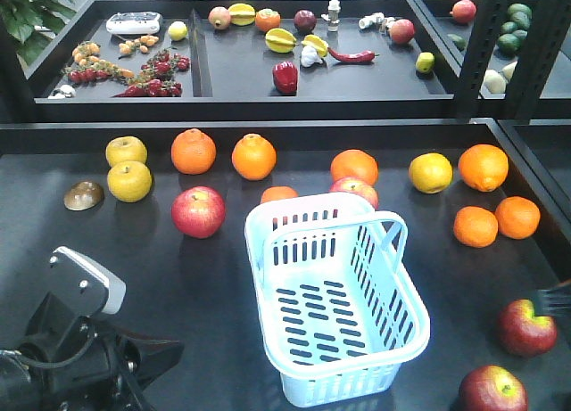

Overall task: Pick three apples into basket with both arms
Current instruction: 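Move the right gripper toward the red apple nearest the robot, then lower the right gripper over the red apple and close it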

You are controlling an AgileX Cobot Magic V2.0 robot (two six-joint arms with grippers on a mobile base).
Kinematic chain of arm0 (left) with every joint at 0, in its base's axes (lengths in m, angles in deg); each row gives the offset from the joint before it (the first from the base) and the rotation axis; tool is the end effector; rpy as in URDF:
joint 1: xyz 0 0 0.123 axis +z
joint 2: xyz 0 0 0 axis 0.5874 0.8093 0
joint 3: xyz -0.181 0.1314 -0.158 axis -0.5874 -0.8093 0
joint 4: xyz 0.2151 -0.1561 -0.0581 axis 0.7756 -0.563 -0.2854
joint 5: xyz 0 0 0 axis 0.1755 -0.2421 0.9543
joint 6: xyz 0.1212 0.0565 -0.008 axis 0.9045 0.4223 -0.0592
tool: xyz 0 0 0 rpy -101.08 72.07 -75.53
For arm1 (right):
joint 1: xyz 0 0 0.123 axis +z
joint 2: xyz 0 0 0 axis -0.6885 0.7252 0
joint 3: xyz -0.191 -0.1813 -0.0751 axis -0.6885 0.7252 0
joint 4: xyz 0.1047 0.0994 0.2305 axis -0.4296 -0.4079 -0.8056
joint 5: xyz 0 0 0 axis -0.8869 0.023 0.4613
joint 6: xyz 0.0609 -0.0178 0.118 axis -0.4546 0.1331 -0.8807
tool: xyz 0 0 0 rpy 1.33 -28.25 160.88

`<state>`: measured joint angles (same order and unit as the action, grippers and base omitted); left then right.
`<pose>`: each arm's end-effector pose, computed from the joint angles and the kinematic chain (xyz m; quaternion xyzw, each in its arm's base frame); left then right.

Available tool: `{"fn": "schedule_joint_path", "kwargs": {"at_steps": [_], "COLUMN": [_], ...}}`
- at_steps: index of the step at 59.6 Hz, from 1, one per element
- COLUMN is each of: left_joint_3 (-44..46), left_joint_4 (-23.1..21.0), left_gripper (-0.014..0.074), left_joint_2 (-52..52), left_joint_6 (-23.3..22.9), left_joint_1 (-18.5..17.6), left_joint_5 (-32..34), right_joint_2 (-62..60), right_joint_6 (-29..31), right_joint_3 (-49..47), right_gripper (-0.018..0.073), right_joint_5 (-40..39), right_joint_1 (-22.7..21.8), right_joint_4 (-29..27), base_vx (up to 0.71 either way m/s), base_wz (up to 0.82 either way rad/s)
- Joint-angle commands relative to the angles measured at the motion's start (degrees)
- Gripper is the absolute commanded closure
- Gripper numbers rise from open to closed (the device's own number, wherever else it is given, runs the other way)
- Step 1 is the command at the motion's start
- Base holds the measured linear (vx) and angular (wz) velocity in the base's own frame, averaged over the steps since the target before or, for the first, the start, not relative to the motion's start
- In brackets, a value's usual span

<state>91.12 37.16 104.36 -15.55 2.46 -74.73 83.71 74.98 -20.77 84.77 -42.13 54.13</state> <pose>0.1960 -0.1574 0.1783 0.2426 0.8667 -0.2213 0.3755 0.2298 0.0000 0.2343 -0.0268 0.9703 -0.0223 0.2394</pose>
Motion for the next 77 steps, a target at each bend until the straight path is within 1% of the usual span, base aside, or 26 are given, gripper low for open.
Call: {"fn": "schedule_joint_path", "kwargs": {"at_steps": [1, 4, 5, 12, 16, 19, 24, 29, 50, 58, 61, 77], "left_joint_3": [1.33, 1.33, 1.33, 1.33, 1.33, 1.33, 1.33, 1.33, 1.33, 1.33, 1.33, 1.33], "left_joint_4": [-1.18, -1.18, -1.18, -1.18, -1.23, -1.23, -1.23, -1.23, -1.28, -1.28, -1.28, -1.34], "left_gripper": [0.0602, 0.0602, 0.0602, 0.0602, 0.0602, 0.0602, 0.0602, 0.0602, 0.0602, 0.0602, 0.0602, 0.0602], "left_joint_2": [-1.01, -1.01, -1.01, -1.01, -1.01, -1.01, -1.01, -1.01, -1.01, -1.01, -1.01, -1.01], "left_joint_6": [-0.31, -0.31, -0.31, -0.31, -0.31, -0.31, -0.31, -0.31, -0.39, -0.38, -0.38, -0.38], "left_joint_1": [-0.36, -0.36, -0.36, -0.36, -0.36, -0.36, -0.36, -0.36, -0.36, -0.36, -0.36, -0.36], "left_joint_5": [2.0, 2.06, 2.06, 2.06, 2.05, 1.99, 2.05, 2.05, 2.04, 1.99, 1.99, 1.99], "right_joint_2": [6.12, 9.49, 10.79, 15.85, 17.41, 18.2, 19.99, 22.36, 32.69, 36.78, 37.82, 42.06], "right_joint_6": [4.23, 4.42, 4.42, 3.07, 1.89, 0.75, -1.22, -1.57, -1.62, -1.13, -0.99, -0.94], "right_joint_3": [-4.81, -6.32, -6.8, -7.44, -7.44, -7.44, -7.44, -7.44, -7.44, -7.44, -7.44, -7.44], "right_gripper": [0.0325, 0.0226, 0.0182, -0.0039, -0.0138, -0.0171, -0.0167, -0.0154, -0.0111, -0.0107, -0.0105, -0.0095], "right_joint_5": [2.97, 4.49, 4.8, 4.74, 4.74, 4.39, 3.94, 4.12, 1.95, 0.57, -0.11, -1.61], "right_joint_1": [-0.27, -0.27, -0.27, -0.27, -0.27, -0.27, -0.33, -0.33, -0.33, -0.33, -0.33, -0.33], "right_joint_4": [-4.41, -5.16, -4.95, -2.51, -0.86, 0.78, 2.85, 2.99, 0.36, -2.98, -3.47, -2.98], "base_vx": [0.0, 0.0, 0.0, 0.0, 0.0, 0.0, 0.0, 0.0, 0.0, 0.0, 0.0, 0.0], "base_wz": [0.0, 0.0, 0.0, 0.0, 0.0, 0.0, 0.0, 0.0, 0.0, 0.0, 0.0, 0.0]}}
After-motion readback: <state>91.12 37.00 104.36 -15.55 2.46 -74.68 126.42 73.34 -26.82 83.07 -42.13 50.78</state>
